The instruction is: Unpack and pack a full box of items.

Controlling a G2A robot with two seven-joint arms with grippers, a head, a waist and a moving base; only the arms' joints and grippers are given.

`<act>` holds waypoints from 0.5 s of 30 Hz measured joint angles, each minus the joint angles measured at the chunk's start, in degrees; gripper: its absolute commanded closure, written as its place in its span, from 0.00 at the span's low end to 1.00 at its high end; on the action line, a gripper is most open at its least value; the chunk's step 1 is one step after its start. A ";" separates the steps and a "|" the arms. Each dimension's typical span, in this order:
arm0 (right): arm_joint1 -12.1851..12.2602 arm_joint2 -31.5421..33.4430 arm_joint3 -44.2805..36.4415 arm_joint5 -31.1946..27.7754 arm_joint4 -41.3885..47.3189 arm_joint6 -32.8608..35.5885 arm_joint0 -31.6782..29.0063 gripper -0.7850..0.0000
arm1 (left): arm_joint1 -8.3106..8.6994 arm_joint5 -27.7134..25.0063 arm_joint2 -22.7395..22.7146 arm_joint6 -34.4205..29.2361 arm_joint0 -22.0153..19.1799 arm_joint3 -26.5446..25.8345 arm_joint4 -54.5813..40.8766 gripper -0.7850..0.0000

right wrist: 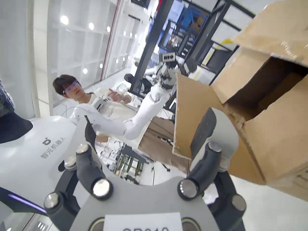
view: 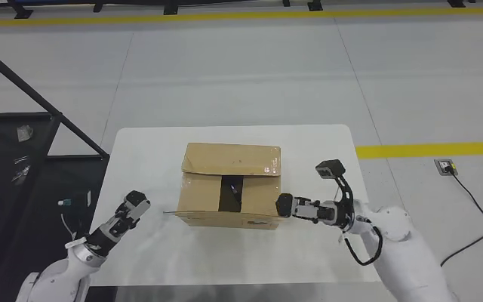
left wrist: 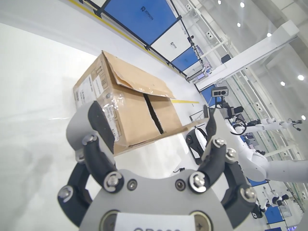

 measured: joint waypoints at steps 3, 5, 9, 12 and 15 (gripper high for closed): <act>1.39 -1.44 -3.07 1.71 -5.15 1.70 -1.60 0.00 | 0.36 -2.37 0.01 -4.37 1.05 -0.87 -4.62 0.00; 2.15 -3.34 -3.64 2.15 -8.76 2.14 -1.95 0.00 | 0.70 -3.30 0.13 -8.41 1.30 -0.93 -8.64 0.00; 2.94 -7.34 -1.38 1.35 -11.49 1.33 -1.01 0.00 | 1.33 -2.70 1.44 -16.11 0.39 -0.02 -11.59 0.00; 2.96 -9.26 2.24 -0.17 -9.84 -0.19 0.73 0.00 | 1.53 -2.34 3.93 -19.62 -0.98 1.64 -9.82 0.00; 2.58 -9.60 3.81 -2.09 -3.11 -2.11 2.15 0.00 | 1.59 -2.72 6.48 -20.94 -2.55 3.86 -6.99 0.00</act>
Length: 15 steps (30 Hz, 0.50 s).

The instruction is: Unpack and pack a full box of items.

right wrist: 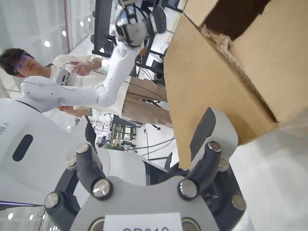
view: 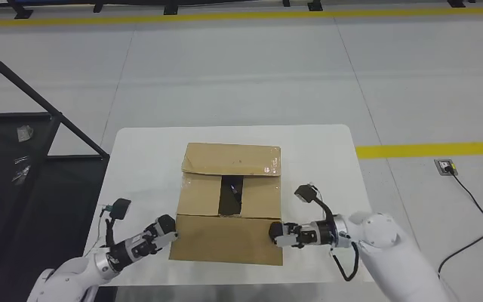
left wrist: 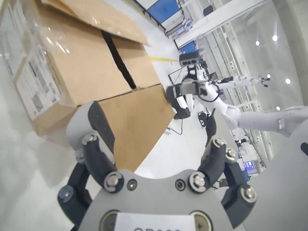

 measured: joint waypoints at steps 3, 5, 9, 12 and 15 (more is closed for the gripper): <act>-0.46 1.20 2.97 -0.34 10.09 -1.25 1.73 0.00 | 0.01 -0.39 2.38 -0.83 -1.50 2.15 1.43 0.00; -1.05 1.67 5.54 1.41 16.77 -3.51 3.22 0.00 | 0.12 -0.87 3.43 -1.82 -2.42 3.10 1.69 0.00; -1.54 1.50 7.82 6.80 22.19 -6.17 4.73 0.00 | 0.34 -1.30 4.00 -2.40 -3.01 3.53 0.39 0.00; -1.52 1.50 7.71 5.64 21.91 -5.99 4.66 0.00 | 0.38 -1.29 3.96 -2.48 -3.00 3.51 0.08 0.00; -1.52 1.50 7.70 5.61 21.90 -5.98 4.65 0.00 | 0.37 -1.28 3.95 -2.47 -3.00 3.51 0.13 0.00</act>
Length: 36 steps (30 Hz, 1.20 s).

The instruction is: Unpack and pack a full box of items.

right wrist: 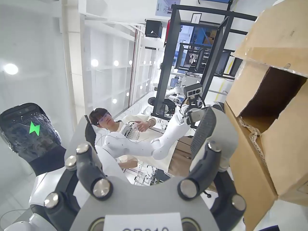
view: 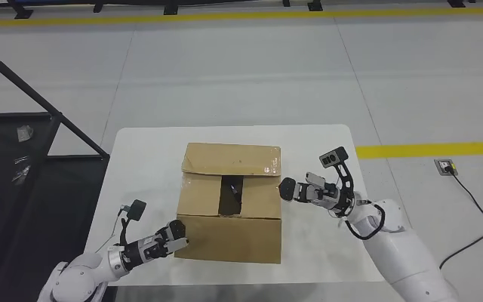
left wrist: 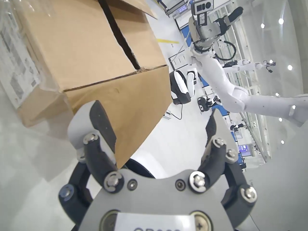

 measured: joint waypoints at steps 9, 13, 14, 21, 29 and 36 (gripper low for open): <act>-0.79 -3.06 -2.09 7.86 -3.19 -6.70 0.13 0.00 | -0.03 0.60 0.80 1.42 0.63 -1.73 0.91 0.00; -1.97 -6.66 0.97 15.21 -5.82 -9.50 2.90 0.00 | 0.10 1.29 1.27 3.05 1.16 -3.11 2.67 0.00; -2.22 -7.32 1.99 16.52 -6.14 -9.93 3.55 0.00 | 0.13 1.37 1.32 3.34 1.21 -3.25 2.91 0.00; -4.66 -10.42 9.01 17.79 -5.59 -16.32 7.90 0.00 | 0.40 1.39 1.50 5.14 1.96 -3.96 3.68 0.00; -7.47 -12.32 12.03 11.44 -8.35 -26.95 12.94 0.00 | 0.85 1.31 0.98 5.98 2.71 -3.56 3.81 0.00; -10.08 -15.26 14.95 9.10 -17.89 -39.98 19.17 0.00 | 1.22 0.59 0.61 6.68 3.39 -3.57 4.36 0.00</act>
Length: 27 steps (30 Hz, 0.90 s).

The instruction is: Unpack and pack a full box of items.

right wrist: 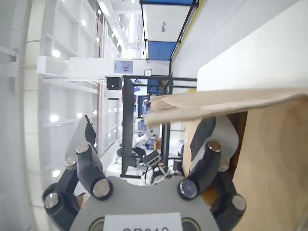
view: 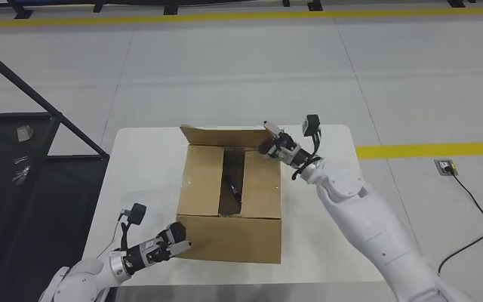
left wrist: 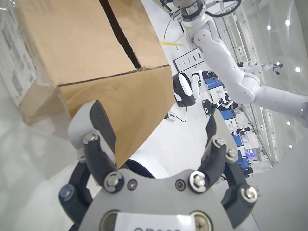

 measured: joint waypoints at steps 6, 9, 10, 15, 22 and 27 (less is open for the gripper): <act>-3.81 -3.94 8.33 -3.49 -4.64 -9.70 5.26 0.00 | 0.31 -1.00 -0.47 0.82 1.27 -0.29 0.33 0.00; -6.02 -6.33 13.61 -6.01 -5.79 -14.14 7.34 0.00 | 0.44 -1.51 -0.48 1.17 1.94 -0.16 0.26 0.00; -6.94 -7.32 15.61 -6.67 -8.02 -16.19 7.98 0.00 | 0.49 -1.57 -0.40 1.26 2.13 -0.07 0.30 0.00; -10.55 -10.51 22.97 -5.79 -11.96 -20.19 10.10 0.00 | 0.68 -1.60 0.01 1.44 2.56 -0.06 1.26 0.00; -14.05 -10.87 30.42 -9.16 -11.91 -21.35 11.72 0.00 | 0.87 -1.17 0.84 2.54 2.93 -0.10 3.63 0.00; -14.45 -8.62 28.46 -16.99 -7.40 -12.16 11.22 0.00 | 1.16 -2.28 0.11 2.85 3.57 -1.33 2.21 0.00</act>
